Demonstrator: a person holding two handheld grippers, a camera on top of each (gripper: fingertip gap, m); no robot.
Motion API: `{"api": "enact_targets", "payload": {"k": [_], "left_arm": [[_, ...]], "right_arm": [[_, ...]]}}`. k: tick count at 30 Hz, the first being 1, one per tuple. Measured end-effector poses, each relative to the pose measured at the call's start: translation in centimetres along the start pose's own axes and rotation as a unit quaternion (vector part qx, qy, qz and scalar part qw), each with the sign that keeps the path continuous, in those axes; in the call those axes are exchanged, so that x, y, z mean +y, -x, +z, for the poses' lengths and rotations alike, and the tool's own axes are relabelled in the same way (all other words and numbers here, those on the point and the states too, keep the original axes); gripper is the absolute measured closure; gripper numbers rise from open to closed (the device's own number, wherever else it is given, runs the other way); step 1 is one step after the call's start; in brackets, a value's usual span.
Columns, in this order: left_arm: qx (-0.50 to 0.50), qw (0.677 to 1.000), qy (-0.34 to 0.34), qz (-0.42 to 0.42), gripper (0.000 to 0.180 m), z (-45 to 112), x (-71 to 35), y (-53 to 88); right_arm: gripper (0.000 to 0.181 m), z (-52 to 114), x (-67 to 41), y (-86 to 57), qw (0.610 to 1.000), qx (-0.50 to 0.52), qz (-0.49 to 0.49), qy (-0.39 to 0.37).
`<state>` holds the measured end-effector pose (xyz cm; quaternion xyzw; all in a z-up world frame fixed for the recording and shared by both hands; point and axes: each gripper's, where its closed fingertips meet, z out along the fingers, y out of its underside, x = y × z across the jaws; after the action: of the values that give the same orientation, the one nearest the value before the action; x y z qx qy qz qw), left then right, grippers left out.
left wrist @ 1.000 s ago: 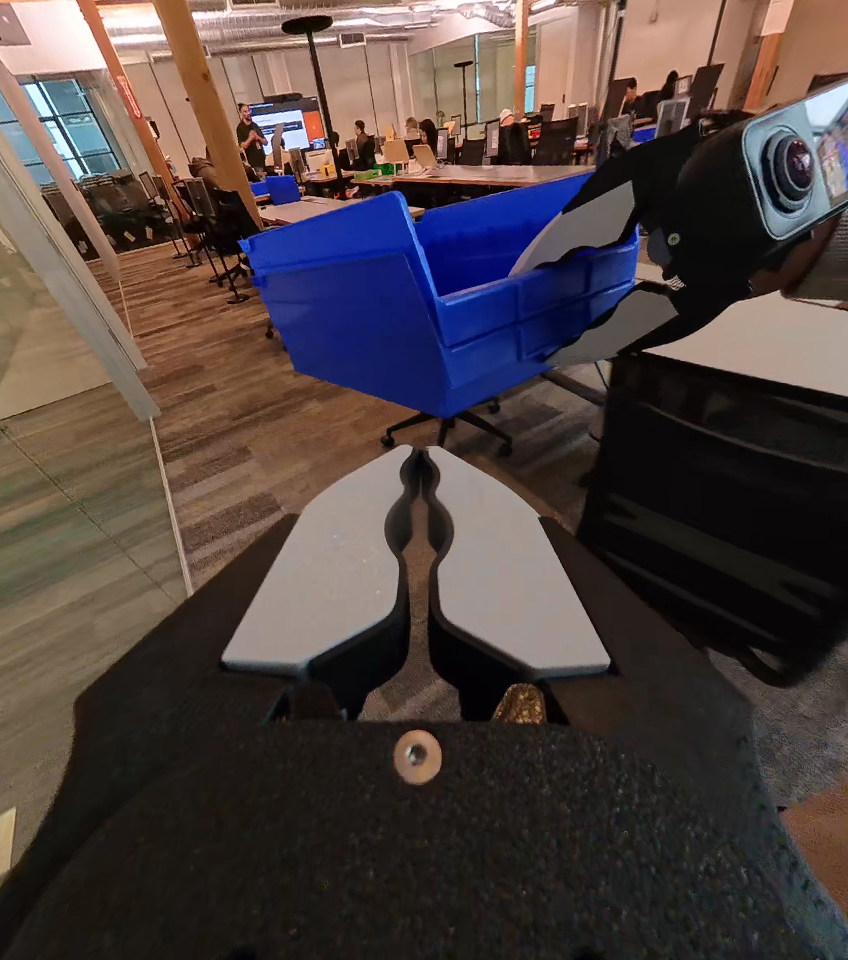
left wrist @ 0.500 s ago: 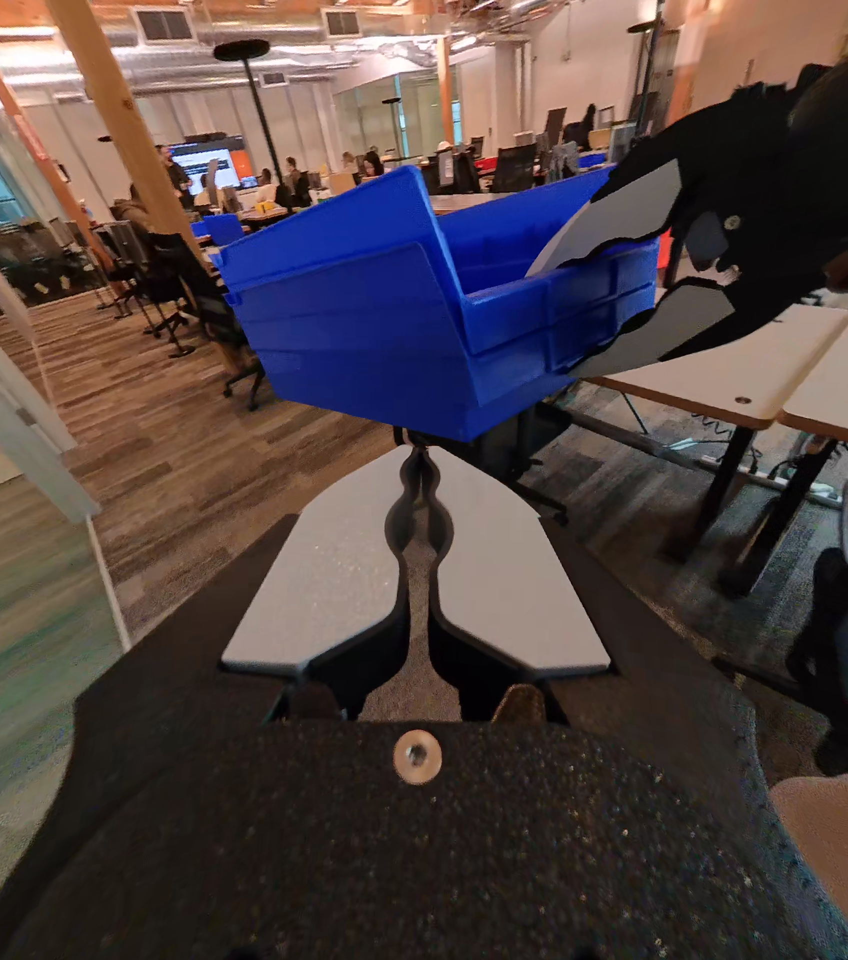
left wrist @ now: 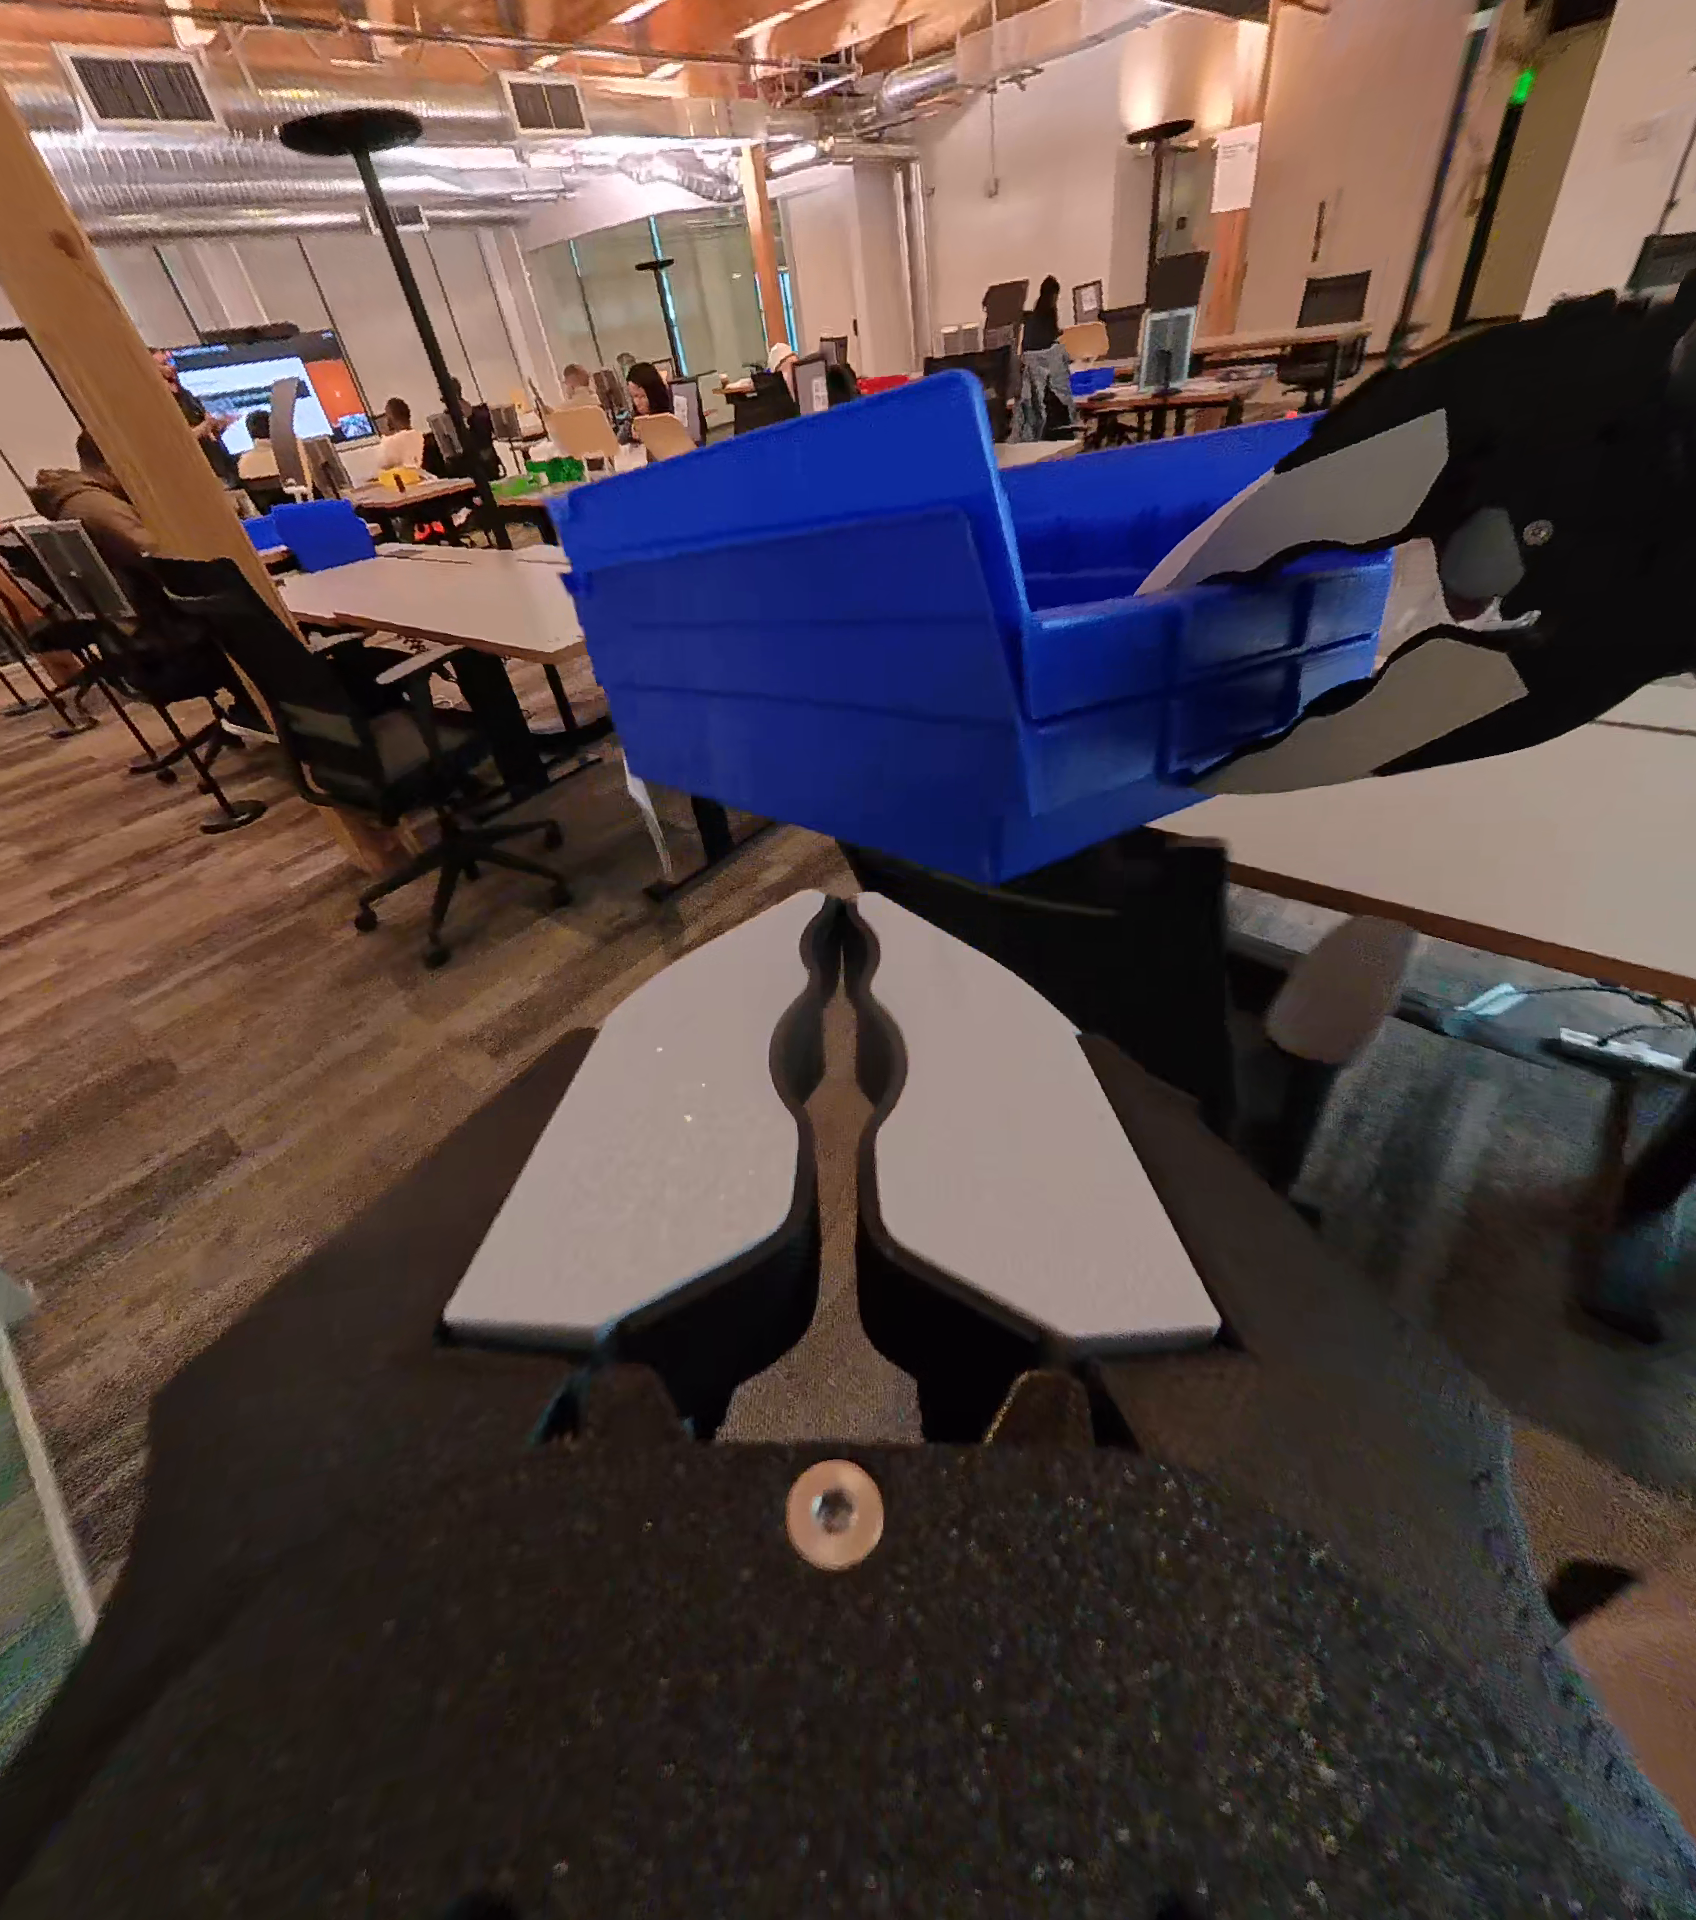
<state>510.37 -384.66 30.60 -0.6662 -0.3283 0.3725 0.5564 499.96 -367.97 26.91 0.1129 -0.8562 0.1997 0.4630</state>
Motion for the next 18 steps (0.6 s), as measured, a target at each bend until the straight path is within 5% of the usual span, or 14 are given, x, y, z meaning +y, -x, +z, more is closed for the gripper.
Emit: {"api": "enact_targets", "payload": {"k": [9, 18], "left_arm": [[0.005, 1.0, 0.001, -0.021, 0.18, 28.1, -1.7, 19.9], [0.113, 0.993, 0.002, 0.013, 0.18, 60.3, 0.7, 36.3]], "right_arm": [[0.121, 24.5, 14.1, -18.8, 0.998, -0.029, 0.002, 0.053], [0.122, 46.1, 28.0, -33.7, 0.99, -0.003, 0.032, 0.14]]}}
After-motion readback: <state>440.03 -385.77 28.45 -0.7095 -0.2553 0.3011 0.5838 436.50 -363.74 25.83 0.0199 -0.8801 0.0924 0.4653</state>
